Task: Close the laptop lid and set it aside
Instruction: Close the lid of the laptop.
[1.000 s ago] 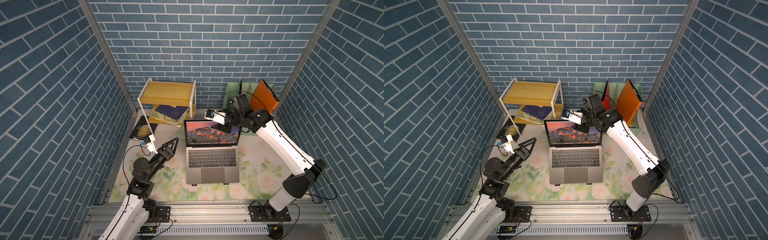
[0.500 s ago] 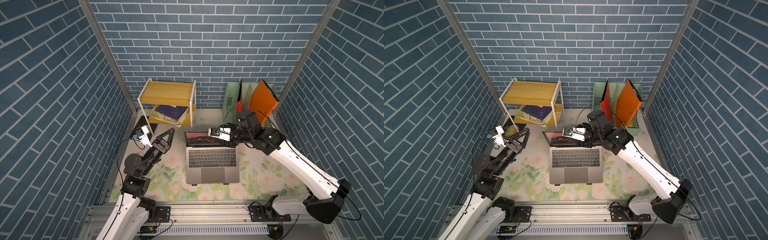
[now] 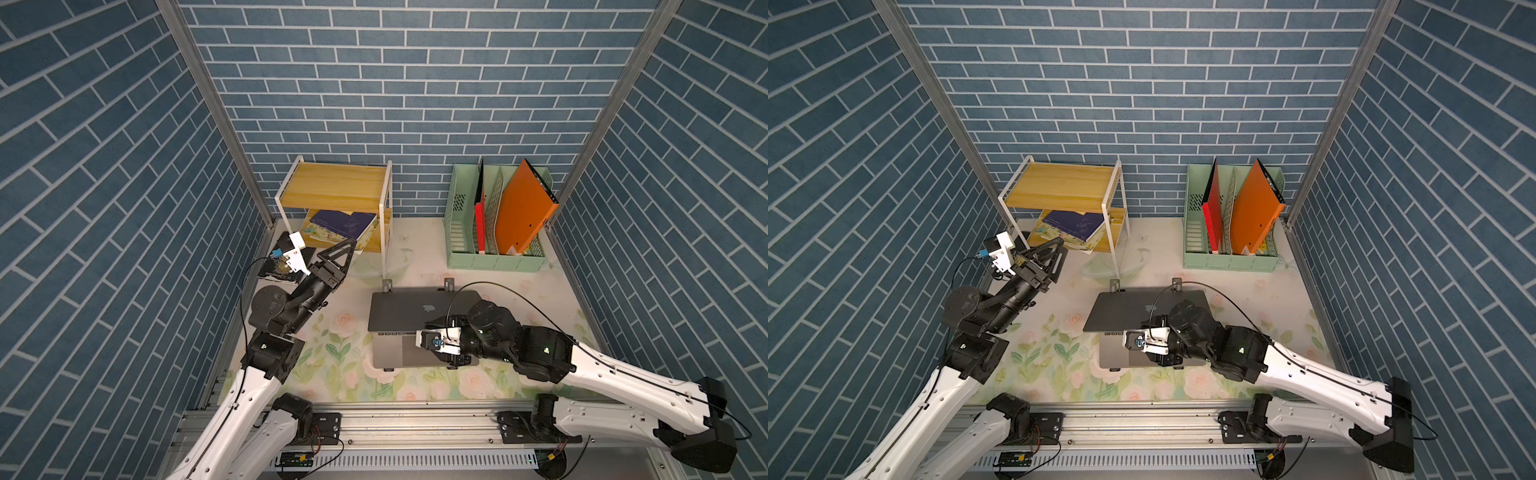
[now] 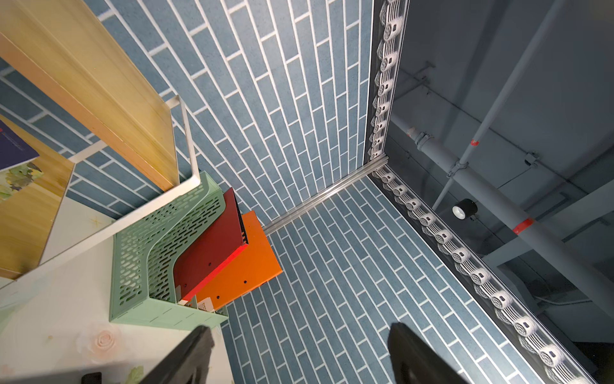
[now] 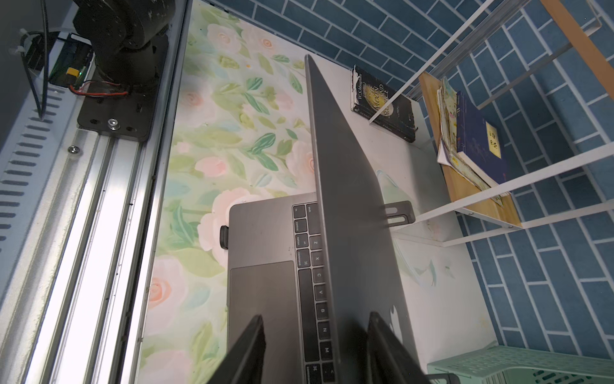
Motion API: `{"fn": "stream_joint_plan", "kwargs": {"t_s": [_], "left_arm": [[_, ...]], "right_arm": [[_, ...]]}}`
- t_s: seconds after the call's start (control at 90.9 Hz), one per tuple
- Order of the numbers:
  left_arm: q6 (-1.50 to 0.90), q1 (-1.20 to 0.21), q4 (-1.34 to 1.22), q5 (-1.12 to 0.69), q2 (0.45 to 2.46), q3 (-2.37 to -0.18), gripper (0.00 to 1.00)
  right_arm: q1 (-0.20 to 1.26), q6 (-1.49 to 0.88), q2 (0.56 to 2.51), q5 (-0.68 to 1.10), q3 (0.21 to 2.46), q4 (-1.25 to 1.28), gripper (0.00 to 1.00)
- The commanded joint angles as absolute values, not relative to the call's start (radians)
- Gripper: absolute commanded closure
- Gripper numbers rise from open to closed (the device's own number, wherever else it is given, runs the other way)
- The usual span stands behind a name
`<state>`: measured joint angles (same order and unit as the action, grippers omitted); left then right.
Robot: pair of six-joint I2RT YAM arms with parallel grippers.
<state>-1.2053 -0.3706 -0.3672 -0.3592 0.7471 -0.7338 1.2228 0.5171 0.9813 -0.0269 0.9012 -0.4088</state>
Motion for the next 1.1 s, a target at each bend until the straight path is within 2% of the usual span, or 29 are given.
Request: {"fn": "stream_joint_plan", "kwargs": {"t_s": [0.0,0.077,0.121,0.209,0.407,0.539,0.583,0.66,0.671,0.682,0.693,0.715,0.726,0.748,0.803,0.814,0.847,0.935,1.089], "left_arm": [[-1.196,-0.413,-0.322,-0.35,0.756,-0.762,0.14],[-1.181,-0.448,-0.295,-0.332,0.766,-0.769,0.17],[-1.161,-0.467,-0.277,-0.326,0.775,-0.775,0.18],[-1.149,-0.506,-0.245,-0.325,0.806,-0.795,0.19],[-1.09,-0.602,-0.177,-0.316,0.872,-0.869,0.21],[-0.997,-0.647,-0.107,-0.272,0.912,-0.926,0.25],[-0.97,-0.66,-0.096,-0.261,0.929,-0.941,0.25],[-0.93,-0.688,-0.091,-0.23,0.957,-0.96,0.26],[-0.926,-0.691,-0.09,-0.225,0.962,-0.962,0.25],[-0.921,-0.697,-0.09,-0.218,0.964,-0.963,0.25],[-0.916,-0.7,-0.089,-0.212,0.968,-0.964,0.25],[-0.907,-0.706,-0.089,-0.198,0.974,-0.966,0.25],[-0.904,-0.709,-0.087,-0.192,0.976,-0.966,0.25],[-0.899,-0.714,-0.082,-0.179,0.981,-0.965,0.25],[-0.897,-0.721,-0.071,-0.147,0.989,-0.962,0.25],[-0.895,-0.722,-0.068,-0.141,0.99,-0.96,0.25],[-0.895,-0.722,-0.059,-0.119,0.989,-0.956,0.25],[-0.887,-0.724,-0.029,-0.071,0.982,-0.942,0.24],[-0.876,-0.724,-0.011,-0.032,0.972,-0.926,0.23]], "right_arm": [[1.267,0.374,0.953,-0.129,0.873,-0.387,0.4],[1.267,0.334,0.92,-0.156,0.865,-0.354,0.32],[1.268,0.311,0.893,-0.166,0.861,-0.329,0.22],[1.267,0.242,0.823,-0.168,0.841,-0.219,0.14],[1.267,0.01,0.726,-0.102,0.783,0.0,0.09],[1.267,-0.388,0.701,-0.261,0.746,0.126,0.08],[1.266,-0.485,0.703,-0.285,0.742,0.142,0.11],[1.266,-0.611,0.734,-0.322,0.772,0.101,0.22],[1.266,-0.632,0.748,-0.334,0.792,0.065,0.28],[1.266,-0.632,0.748,-0.334,0.792,0.065,0.28],[1.266,-0.656,0.766,-0.346,0.817,0.022,0.34],[1.266,-0.665,0.775,-0.353,0.832,0.004,0.37],[1.266,-0.681,0.803,-0.372,0.868,-0.062,0.44],[1.267,-0.69,0.814,-0.38,0.887,-0.094,0.46],[1.266,-0.732,0.885,-0.417,0.981,-0.252,0.61],[1.267,-0.744,0.91,-0.432,1.015,-0.312,0.68],[1.266,-0.759,0.938,-0.446,1.061,-0.382,0.73],[1.263,-0.78,1.014,-0.452,1.155,-0.53,0.8],[1.257,-0.768,1.134,-0.419,1.28,-0.712,0.83]]}}
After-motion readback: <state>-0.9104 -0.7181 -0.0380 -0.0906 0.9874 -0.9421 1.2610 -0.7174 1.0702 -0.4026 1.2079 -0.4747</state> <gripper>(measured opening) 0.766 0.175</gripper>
